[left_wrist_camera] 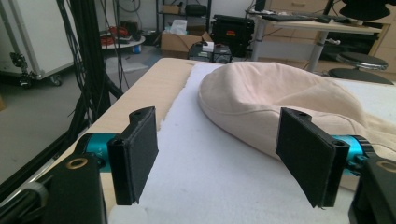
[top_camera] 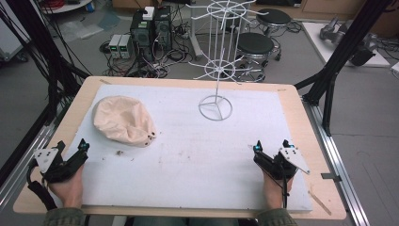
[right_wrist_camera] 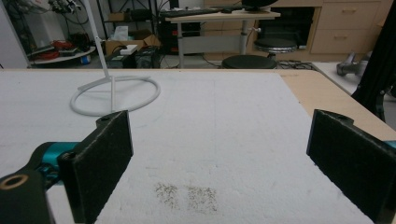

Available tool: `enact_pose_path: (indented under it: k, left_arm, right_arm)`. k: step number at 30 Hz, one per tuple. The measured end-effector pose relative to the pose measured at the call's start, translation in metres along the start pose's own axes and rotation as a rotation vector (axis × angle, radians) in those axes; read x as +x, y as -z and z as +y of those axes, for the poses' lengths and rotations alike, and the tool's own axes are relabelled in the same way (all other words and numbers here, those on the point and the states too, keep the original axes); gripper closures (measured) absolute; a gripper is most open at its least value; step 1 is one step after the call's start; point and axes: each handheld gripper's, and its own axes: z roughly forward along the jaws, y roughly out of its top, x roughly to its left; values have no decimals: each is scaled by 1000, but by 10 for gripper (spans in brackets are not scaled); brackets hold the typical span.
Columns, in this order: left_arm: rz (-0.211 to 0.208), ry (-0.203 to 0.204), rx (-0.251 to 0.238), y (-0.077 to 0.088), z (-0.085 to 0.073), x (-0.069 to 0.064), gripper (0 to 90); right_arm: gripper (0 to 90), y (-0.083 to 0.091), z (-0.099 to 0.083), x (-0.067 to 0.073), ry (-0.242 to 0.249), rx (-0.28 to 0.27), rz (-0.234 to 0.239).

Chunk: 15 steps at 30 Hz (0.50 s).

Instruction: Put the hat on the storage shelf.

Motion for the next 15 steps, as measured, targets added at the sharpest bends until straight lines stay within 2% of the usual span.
enact_pose_path:
  k: [7,15]
  left_arm:
    - [-16,-3,0,-4,0,-4,296]
    - [-8,7,3,-4,0,-2,295]
  right_arm:
    - [61,3,0,-2,-3,4,-5]
    - [61,3,-1,-2,1,3,5]
